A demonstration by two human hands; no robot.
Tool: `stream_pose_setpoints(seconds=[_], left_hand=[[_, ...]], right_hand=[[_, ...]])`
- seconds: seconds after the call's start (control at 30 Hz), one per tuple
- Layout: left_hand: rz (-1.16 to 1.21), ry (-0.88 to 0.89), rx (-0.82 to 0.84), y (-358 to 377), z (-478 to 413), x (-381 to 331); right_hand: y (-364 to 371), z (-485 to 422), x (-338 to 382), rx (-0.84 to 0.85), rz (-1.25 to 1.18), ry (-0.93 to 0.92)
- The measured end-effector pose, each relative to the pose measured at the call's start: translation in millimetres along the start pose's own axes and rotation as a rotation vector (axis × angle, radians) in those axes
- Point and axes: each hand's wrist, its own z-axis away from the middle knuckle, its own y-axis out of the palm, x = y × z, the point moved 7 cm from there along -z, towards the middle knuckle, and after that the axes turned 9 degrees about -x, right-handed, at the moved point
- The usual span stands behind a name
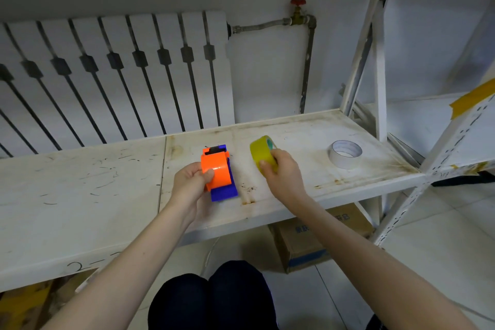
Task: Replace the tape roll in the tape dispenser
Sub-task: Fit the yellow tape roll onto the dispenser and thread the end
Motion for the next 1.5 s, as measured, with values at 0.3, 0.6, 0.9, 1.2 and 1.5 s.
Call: stream_pose_setpoints(seconds=[0.3,0.6,0.9,1.2,1.5], left_hand=[[0.040,0.187,0.059,-6.5,18.3,-20.4],[0.009,0.305,0.006,-14.9,32.4,-29.7],[-0.007,0.315,-0.001,-20.8,33.4,-30.5],[0.099,0.215,0.010,-24.0,32.8,-22.3],[0.189,0.074,0.108,-23.3,32.7,-15.6]], right_hand=[[-1.7,14.2,52.3,-0.025,-0.564,0.196],[19.6,26.7,66.1,0.058,-0.483,0.162],[14.6,38.0,79.1,0.089,-0.377,0.036],[16.1,46.1,81.2,0.097,-0.338,-0.014],[18.7,55.5,84.5,0.205,-0.422,-0.008]])
